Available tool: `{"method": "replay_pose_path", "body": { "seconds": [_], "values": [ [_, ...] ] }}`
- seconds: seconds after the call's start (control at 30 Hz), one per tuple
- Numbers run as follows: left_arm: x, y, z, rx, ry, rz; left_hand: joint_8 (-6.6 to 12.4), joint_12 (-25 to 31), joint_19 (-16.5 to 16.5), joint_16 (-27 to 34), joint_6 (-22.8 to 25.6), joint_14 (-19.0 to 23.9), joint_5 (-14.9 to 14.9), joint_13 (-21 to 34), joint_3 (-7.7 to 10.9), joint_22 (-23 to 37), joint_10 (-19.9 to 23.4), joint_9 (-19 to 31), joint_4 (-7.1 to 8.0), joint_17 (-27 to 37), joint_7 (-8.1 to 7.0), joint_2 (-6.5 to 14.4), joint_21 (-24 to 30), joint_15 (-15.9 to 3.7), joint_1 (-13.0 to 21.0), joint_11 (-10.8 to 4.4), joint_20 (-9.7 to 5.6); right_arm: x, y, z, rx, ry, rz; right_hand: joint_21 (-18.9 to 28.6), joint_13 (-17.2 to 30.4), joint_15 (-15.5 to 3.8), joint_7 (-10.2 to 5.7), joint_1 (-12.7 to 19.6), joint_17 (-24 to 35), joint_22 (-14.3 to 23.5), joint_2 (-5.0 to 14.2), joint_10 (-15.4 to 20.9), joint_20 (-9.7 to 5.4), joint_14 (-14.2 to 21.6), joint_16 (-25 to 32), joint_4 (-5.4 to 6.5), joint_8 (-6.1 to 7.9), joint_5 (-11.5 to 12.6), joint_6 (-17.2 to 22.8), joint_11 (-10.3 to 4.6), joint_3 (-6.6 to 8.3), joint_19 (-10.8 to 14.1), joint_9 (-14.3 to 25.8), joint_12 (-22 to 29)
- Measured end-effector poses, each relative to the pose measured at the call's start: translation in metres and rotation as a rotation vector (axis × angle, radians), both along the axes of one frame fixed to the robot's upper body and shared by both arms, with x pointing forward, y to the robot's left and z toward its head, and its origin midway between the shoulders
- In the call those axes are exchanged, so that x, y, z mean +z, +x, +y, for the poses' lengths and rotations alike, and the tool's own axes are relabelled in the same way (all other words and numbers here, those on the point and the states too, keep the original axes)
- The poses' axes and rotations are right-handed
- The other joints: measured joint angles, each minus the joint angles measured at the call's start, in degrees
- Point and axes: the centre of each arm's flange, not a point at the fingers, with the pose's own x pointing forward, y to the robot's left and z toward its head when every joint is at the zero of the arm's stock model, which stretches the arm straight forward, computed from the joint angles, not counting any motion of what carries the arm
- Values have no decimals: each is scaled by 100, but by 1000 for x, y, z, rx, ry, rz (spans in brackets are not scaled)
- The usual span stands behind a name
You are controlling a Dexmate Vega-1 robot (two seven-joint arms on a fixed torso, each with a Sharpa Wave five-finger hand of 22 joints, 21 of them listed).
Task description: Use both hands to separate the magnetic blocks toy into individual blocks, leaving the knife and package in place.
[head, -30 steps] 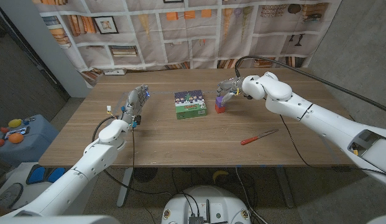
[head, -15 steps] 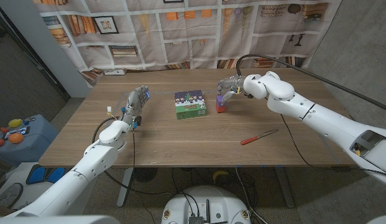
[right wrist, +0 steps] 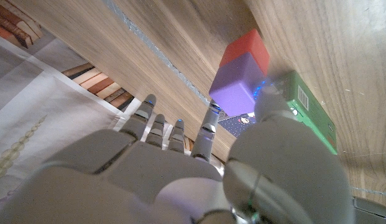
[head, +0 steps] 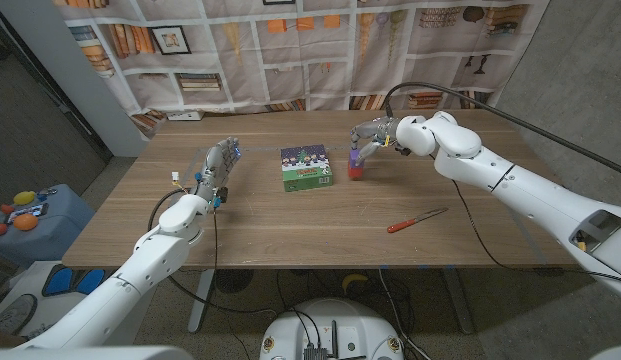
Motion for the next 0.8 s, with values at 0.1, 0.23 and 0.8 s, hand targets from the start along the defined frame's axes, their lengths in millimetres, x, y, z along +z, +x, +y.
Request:
{"method": "replay_pose_path", "body": {
  "seconds": [0.1,0.23,0.8],
  "values": [
    [0,-2,0,2,2,-1,0,0,0,0,0,0,0,0,0,0,0,0,0,0,0,0,0,0,0,0,0,2,-1,-2,5,13,1,0,0,0,31,0,0,0,0,41,-12,0,0,0,0,17,31,0,0,49,0,0],
    [1,-5,-2,4,8,-3,0,0,0,0,0,0,0,0,23,0,0,0,-23,-13,0,0,0,0,0,0,0,5,-4,-6,19,47,9,0,1,-31,62,0,0,0,0,41,-11,31,0,-22,0,17,62,0,-22,49,0,0],
    [12,-16,-9,4,56,-22,0,0,3,-27,72,0,-33,0,68,0,47,0,-248,-12,-72,37,0,0,37,-47,3,20,-13,-29,82,225,35,0,2,-66,154,0,-1,0,0,177,-42,65,0,-23,4,17,153,-74,-23,79,0,0]
  ]
}}
